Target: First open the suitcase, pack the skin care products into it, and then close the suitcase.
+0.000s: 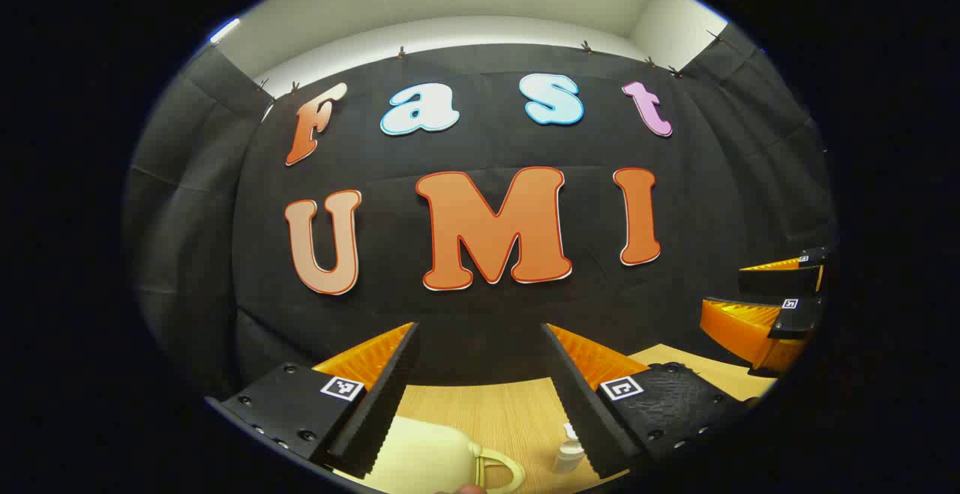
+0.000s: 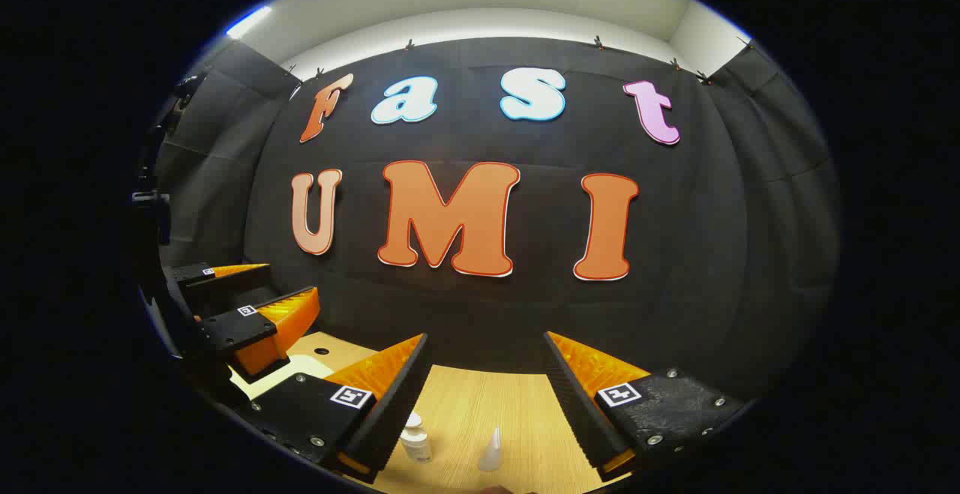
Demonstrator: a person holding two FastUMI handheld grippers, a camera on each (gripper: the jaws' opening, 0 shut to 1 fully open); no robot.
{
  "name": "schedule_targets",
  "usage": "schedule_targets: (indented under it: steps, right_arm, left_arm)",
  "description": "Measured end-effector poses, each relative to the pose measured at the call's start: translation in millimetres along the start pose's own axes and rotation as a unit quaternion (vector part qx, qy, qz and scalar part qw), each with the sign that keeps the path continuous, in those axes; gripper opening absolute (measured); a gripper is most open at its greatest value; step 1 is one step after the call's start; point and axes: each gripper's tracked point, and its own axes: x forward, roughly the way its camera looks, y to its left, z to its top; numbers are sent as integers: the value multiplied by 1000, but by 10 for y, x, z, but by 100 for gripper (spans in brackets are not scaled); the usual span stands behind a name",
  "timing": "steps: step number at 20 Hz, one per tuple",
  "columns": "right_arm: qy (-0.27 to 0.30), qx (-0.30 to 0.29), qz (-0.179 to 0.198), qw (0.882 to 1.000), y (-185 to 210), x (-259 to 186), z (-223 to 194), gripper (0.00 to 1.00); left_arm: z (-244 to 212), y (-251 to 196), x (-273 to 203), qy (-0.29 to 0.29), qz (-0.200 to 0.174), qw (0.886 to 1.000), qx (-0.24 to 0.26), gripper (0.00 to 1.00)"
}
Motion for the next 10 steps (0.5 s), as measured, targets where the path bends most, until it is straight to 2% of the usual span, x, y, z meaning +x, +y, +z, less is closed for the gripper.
schedule_targets:
  steps: [4, 10]
  right_arm:
    - [-6, -2, -2, 1000, 33, 8, 55, 94]
    - [0, -13, -25, 1000, -30, 52, 16, 94]
  left_arm:
    - [-14, 44, 31, -1, 2, 1000, -8, 99]
    - [-53, -18, 66, 1, -10, 1000, -13, 99]
